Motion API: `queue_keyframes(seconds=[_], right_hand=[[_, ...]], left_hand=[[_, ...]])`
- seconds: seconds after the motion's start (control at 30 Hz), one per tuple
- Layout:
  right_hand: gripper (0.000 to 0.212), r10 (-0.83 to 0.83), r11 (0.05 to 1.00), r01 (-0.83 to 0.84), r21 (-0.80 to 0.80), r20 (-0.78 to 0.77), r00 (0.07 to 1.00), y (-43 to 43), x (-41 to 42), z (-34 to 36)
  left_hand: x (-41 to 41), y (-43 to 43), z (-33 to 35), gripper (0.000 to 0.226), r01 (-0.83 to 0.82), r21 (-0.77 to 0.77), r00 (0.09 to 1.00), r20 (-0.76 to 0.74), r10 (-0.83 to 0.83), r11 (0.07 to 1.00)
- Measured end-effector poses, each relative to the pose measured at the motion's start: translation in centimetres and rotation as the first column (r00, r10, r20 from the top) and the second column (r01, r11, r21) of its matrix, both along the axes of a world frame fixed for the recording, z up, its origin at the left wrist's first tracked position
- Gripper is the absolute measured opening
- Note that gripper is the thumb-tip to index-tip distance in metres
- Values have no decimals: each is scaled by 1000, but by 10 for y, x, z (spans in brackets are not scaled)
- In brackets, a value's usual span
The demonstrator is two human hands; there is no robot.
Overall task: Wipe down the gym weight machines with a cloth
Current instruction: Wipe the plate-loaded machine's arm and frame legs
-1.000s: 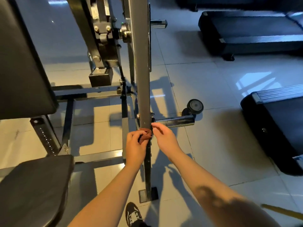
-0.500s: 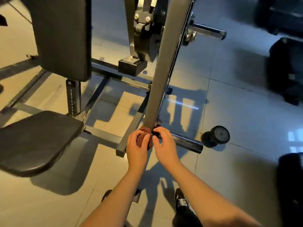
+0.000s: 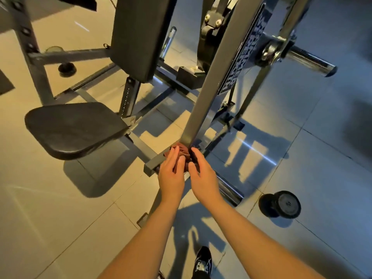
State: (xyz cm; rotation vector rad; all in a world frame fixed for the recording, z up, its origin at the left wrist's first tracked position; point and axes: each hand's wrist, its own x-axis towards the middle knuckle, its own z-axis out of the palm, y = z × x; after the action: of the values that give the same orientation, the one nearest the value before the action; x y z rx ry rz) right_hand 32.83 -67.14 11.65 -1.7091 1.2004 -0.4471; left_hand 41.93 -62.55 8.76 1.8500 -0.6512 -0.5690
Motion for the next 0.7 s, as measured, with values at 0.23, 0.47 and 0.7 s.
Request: queue_keyframes(seconds=[0.23,0.47,0.7], right_hand=[[42,-6,1000,6,30,10,1000,0,-2,5],[37,-2,999,1,43,36,999,-4,-18,2],[40,17,999,-18,41,24,1000,8,-20,1]], left_hand=[[-9,7,11,41,-40,52,991,-125,46,998],[-18,8,-10,41,-3,56,1000,1,3,998],[-16,30,-21,40,-2,163,993,-120,22,987]])
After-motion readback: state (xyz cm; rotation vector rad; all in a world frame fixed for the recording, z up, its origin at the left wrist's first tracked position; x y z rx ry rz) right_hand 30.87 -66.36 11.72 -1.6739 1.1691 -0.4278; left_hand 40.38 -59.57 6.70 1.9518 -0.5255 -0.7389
